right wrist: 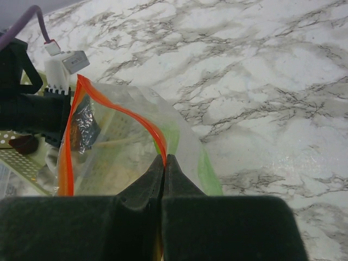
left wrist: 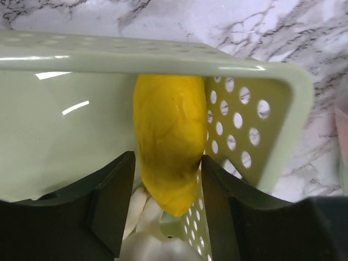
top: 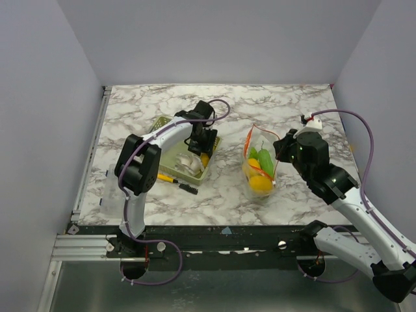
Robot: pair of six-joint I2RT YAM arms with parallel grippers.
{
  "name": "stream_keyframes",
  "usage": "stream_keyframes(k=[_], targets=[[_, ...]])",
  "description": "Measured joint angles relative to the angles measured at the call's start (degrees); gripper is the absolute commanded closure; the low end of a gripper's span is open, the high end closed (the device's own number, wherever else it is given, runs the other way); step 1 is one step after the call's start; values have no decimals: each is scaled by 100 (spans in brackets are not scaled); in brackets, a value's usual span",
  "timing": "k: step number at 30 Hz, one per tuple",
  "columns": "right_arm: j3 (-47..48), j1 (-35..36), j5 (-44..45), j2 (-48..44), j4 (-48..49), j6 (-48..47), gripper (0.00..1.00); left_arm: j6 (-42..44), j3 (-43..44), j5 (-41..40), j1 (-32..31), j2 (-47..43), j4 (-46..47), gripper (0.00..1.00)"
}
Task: Place the food in the zip-top bag and seal the zipper
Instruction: Pick up the fake fruit from the bin.
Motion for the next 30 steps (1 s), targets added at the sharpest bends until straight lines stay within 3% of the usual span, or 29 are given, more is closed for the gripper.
stream_keyframes(k=[5,12,23,30], targets=[[0,0,-52,0,0,4,99,-20,-31,-212,-26,103,44,77],[0,0,-94,0,2,7,99,-42,-256,-483,-35,-168,133,91],[0,0,-162,33,46,46,99,-175,-439,-350,22,-1746,243,95],[0,0,-264,79,125,61,99,-776,-787,1108,94,-3134,1025,96]])
